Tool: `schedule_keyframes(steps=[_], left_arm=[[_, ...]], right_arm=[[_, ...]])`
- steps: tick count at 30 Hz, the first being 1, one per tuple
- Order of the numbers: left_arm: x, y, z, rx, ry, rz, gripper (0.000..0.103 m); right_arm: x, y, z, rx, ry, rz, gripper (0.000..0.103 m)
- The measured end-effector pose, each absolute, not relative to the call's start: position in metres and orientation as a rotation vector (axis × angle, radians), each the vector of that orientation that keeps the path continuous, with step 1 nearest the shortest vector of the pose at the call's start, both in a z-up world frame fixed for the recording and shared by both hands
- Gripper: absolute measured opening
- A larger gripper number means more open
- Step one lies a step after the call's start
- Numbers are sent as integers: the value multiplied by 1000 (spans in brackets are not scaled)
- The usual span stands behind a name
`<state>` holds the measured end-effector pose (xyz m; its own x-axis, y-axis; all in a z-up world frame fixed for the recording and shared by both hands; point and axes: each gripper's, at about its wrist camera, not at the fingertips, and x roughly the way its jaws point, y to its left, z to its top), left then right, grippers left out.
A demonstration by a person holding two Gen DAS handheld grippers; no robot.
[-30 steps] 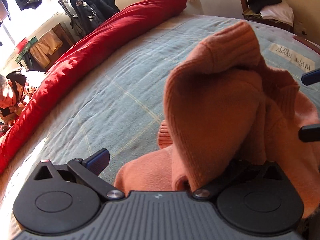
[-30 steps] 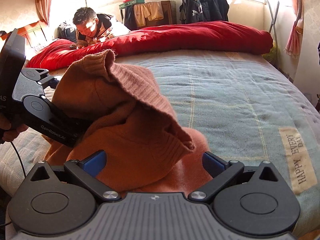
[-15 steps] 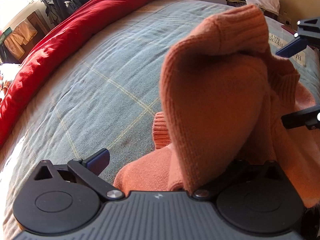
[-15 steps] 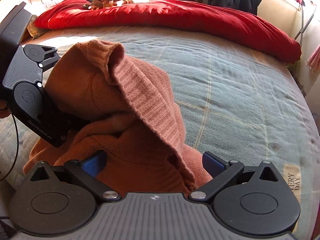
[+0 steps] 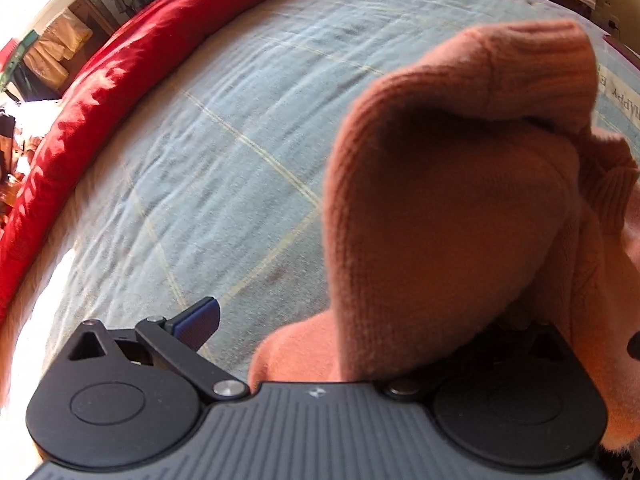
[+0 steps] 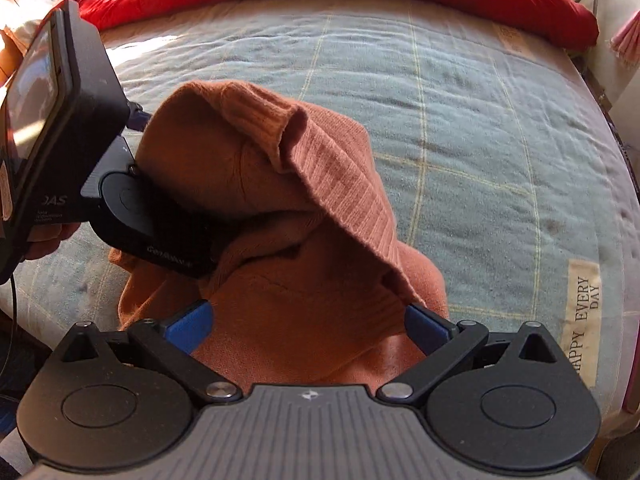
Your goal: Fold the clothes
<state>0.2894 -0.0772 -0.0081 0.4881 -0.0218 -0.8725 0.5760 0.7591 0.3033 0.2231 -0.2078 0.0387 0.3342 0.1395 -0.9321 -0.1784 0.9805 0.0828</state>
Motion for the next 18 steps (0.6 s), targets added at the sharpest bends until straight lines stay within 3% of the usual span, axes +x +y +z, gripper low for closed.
schedule_keyframes(steps=[18], left_arm=[[377, -20, 2, 449, 1022, -7, 103]], right_arm=[[233, -198, 35, -27, 1256, 186, 103]])
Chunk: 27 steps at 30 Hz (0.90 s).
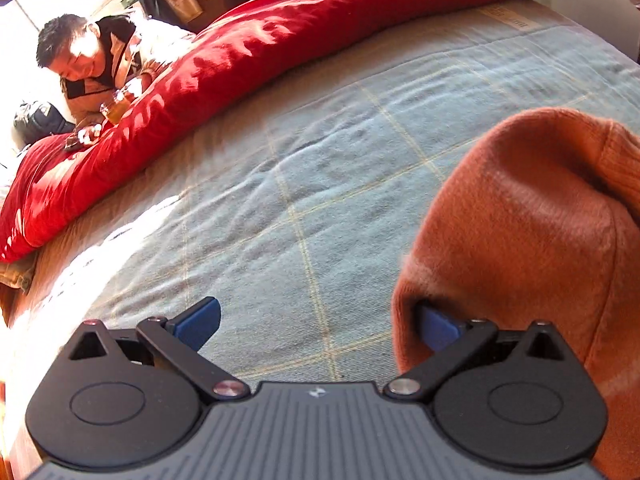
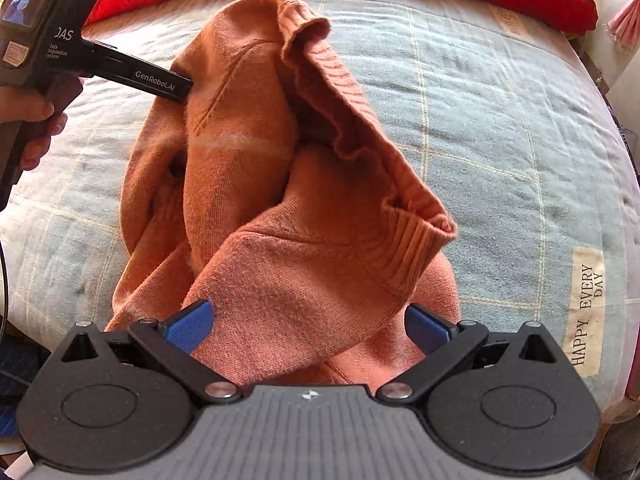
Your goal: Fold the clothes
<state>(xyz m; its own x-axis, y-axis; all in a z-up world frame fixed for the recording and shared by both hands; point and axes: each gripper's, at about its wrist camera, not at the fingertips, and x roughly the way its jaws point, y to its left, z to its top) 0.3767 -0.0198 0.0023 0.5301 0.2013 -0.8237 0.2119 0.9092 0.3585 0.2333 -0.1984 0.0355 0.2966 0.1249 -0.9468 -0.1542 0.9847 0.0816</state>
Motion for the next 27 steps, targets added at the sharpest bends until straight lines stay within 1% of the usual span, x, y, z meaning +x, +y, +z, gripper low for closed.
schedule_keyframes(steps=[4, 8, 14, 17, 21, 24, 27], left_arm=[[374, -24, -5, 465, 1057, -49, 102], [359, -28, 10, 405, 1062, -116, 102], [340, -22, 18, 315, 1134, -146, 102], [331, -21, 22, 295, 1157, -169, 102], [324, -25, 27, 301, 1166, -208, 102], [323, -30, 32, 292, 1167, -236, 102], [324, -37, 33, 292, 1170, -259, 102]], right_arm=[[232, -193, 40, -2, 1254, 169, 103], [225, -188, 37, 68, 1293, 149, 103], [228, -182, 3, 151, 1394, 78, 103], [233, -186, 1, 46, 1411, 15, 103], [247, -207, 16, -106, 1355, -78, 103], [268, -232, 25, -152, 1327, -180, 103], [292, -259, 20, -174, 1315, -252, 103]])
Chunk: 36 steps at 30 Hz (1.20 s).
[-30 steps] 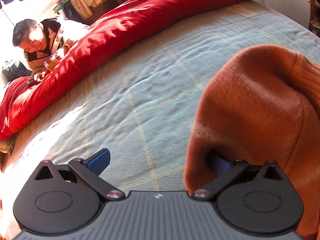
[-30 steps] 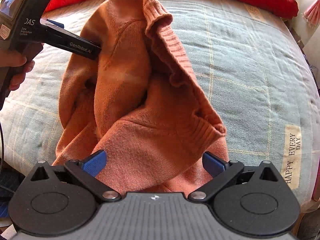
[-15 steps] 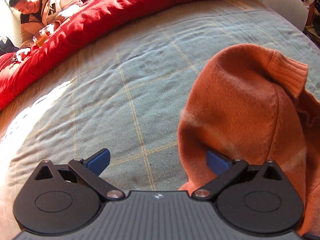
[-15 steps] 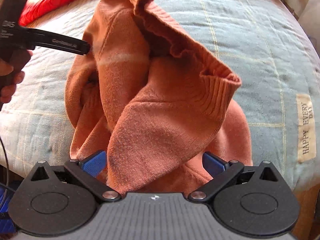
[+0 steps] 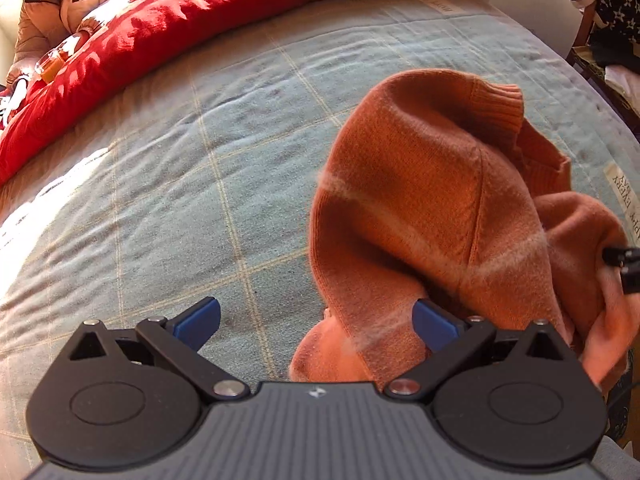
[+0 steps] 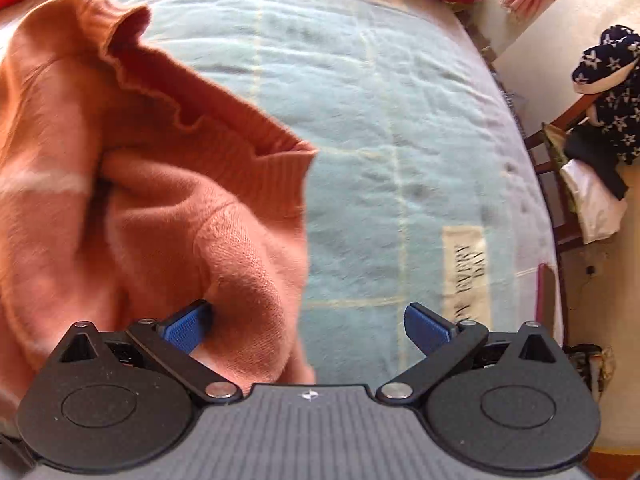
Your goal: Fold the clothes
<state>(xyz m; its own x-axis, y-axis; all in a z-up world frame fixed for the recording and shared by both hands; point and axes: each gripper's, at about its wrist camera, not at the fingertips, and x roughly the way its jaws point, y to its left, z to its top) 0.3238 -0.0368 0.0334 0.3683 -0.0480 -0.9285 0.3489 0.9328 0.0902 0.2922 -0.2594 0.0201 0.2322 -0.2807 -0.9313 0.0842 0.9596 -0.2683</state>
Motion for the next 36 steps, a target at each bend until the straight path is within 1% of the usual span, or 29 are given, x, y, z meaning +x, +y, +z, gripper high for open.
schedule_keyframes(steps=[2, 5, 7, 10, 13, 17, 22, 24, 25, 27, 28, 31, 36], left_arm=[[325, -42, 35, 292, 1176, -272, 102], [324, -46, 39, 284, 1178, -287, 102], [323, -45, 40, 269, 1179, -288, 102], [321, -42, 38, 229, 1185, -301, 102], [320, -43, 30, 199, 1206, -353, 102], [320, -52, 22, 256, 1212, -412, 102], [332, -64, -12, 386, 1267, -297, 102], [336, -64, -17, 380, 1289, -239, 102], [338, -62, -17, 348, 1304, -220, 102], [340, -63, -19, 261, 1329, -227, 102], [341, -67, -23, 265, 1334, -232, 102], [350, -75, -36, 302, 1361, -195, 102], [364, -63, -39, 325, 1315, -61, 103]], right_arm=[[304, -276, 20, -157, 1304, -275, 103], [311, -297, 28, -49, 1280, -243, 103], [308, -296, 38, 32, 1266, -183, 103], [298, -279, 45, 119, 1294, -93, 103], [286, -251, 33, 90, 1354, -87, 103], [270, -227, 12, 30, 1420, -133, 103], [268, -241, -11, -120, 1502, -190, 103], [271, -253, -14, -185, 1511, -171, 103], [275, -262, -15, -184, 1521, -160, 103], [285, -279, -15, -72, 1536, -125, 103], [290, -283, -18, -16, 1541, -106, 103], [299, -274, -32, 34, 1605, -44, 103], [297, -268, -37, -133, 1581, -106, 103]])
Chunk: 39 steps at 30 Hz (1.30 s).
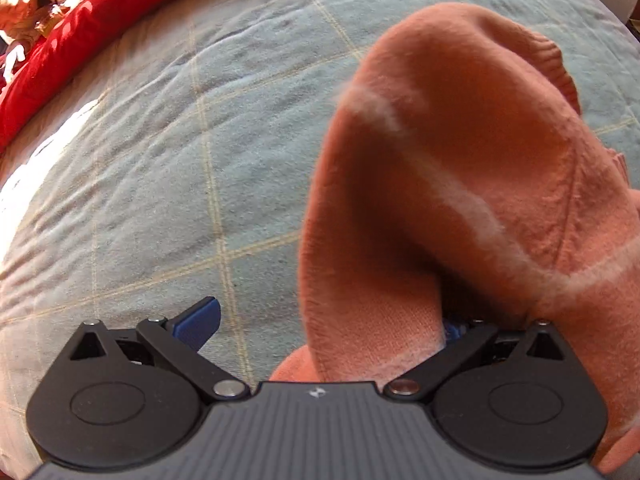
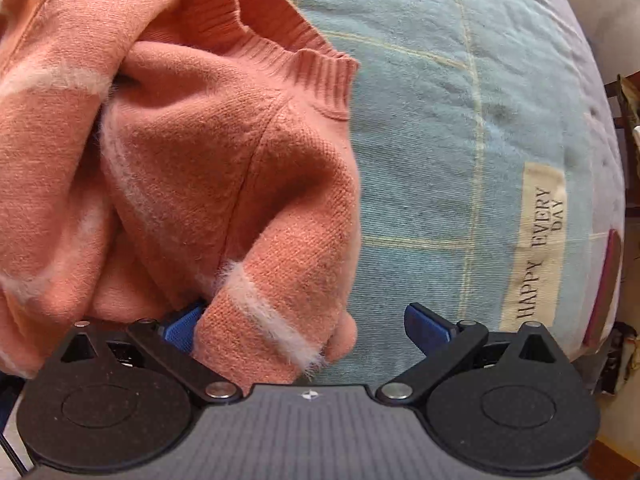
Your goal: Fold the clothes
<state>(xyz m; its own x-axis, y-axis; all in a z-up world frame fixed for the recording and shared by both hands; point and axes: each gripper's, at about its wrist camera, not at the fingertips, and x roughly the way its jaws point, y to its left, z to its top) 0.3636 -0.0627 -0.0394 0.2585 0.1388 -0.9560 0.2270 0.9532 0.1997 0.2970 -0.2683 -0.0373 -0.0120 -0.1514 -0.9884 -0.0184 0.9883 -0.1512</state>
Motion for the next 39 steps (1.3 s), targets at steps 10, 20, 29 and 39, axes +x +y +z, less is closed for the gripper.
schedule_keyframes(steps=[10, 20, 29, 39], left_arm=[[376, -12, -31, 261, 1280, 157, 103], [377, 20, -23, 238, 1390, 47, 99], [398, -33, 38, 253, 1301, -387, 101], [487, -152, -12, 427, 1224, -858, 101]], right_arm=[[336, -277, -39, -423, 1451, -335, 103], [360, -302, -6, -316, 1397, -174, 103], [372, -329, 55, -2, 1242, 139, 103], [429, -382, -9, 76, 1212, 166, 103]])
